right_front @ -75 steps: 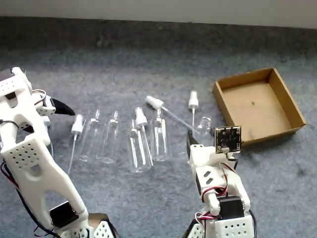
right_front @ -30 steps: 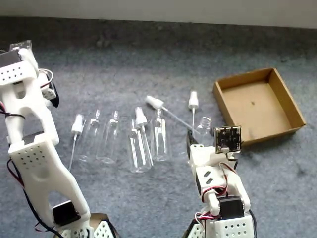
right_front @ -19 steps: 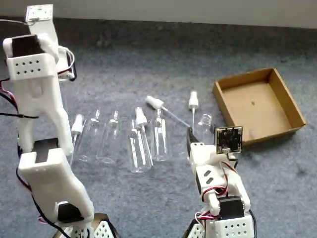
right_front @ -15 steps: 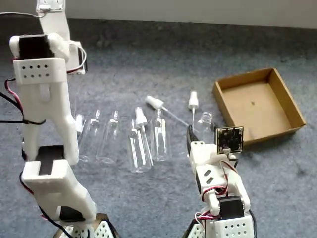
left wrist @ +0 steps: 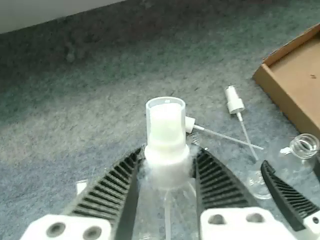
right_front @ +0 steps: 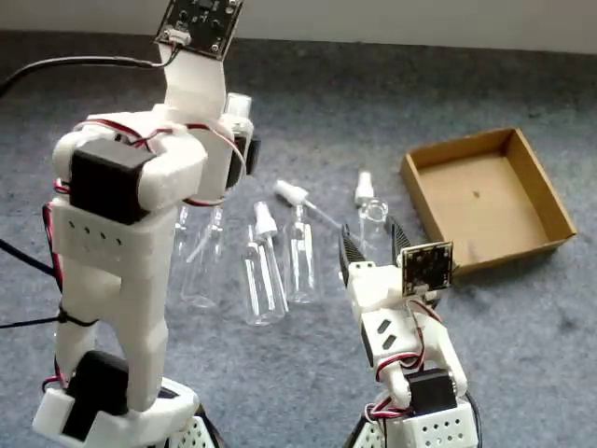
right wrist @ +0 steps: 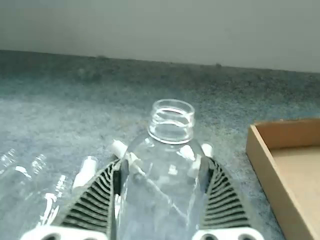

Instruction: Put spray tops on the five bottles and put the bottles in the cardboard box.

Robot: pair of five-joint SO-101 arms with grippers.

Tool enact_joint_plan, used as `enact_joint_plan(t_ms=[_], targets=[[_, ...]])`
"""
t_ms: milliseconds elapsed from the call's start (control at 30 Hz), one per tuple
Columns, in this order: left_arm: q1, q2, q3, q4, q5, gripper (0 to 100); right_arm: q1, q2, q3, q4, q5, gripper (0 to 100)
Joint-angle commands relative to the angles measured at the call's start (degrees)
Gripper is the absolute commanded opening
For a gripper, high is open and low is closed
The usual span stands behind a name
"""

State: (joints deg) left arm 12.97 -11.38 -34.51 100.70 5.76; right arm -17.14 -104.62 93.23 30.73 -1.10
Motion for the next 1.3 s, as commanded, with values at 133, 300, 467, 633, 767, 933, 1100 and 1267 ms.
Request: enact_joint_plan(t_ms=[133,300,467,633,767,933,1100,1267], targets=[[3.6,-5.1,-0.3,-7.1,13.0,0,-5.3,-0.7,-0.6,-3.3,-0.1,3.8],[6.8,-5.1,-0.3,-13.5,13.5,0,-5.9,-0.7,-0.6,-3.4,-0.1,3.8],[12.6,-5.5,-0.3,-16.8,13.4,0,-5.9,-0.7,-0.6,-3.6,-0.1,3.8],[15.6,-5.5,-0.3,-17.4,13.4,0,-5.9,-0.1,0.0,-10.1,-0.1,3.8],[16.1,-5.6,-0.3,-17.0,13.3,0,-5.9,-0.5,5.1,-15.9,-0.1,3.8],[16.3,-5.8,-0.3,-16.5,13.3,0,-5.8,-0.7,10.9,-18.1,0.0,3.8],[16.3,-10.4,-0.2,-13.4,13.2,0,-5.8,-0.7,11.0,-17.9,1.0,3.8],[18.6,-17.1,6.5,-13.7,7.6,0,-5.9,-0.7,10.9,-17.8,11.2,3.8]])
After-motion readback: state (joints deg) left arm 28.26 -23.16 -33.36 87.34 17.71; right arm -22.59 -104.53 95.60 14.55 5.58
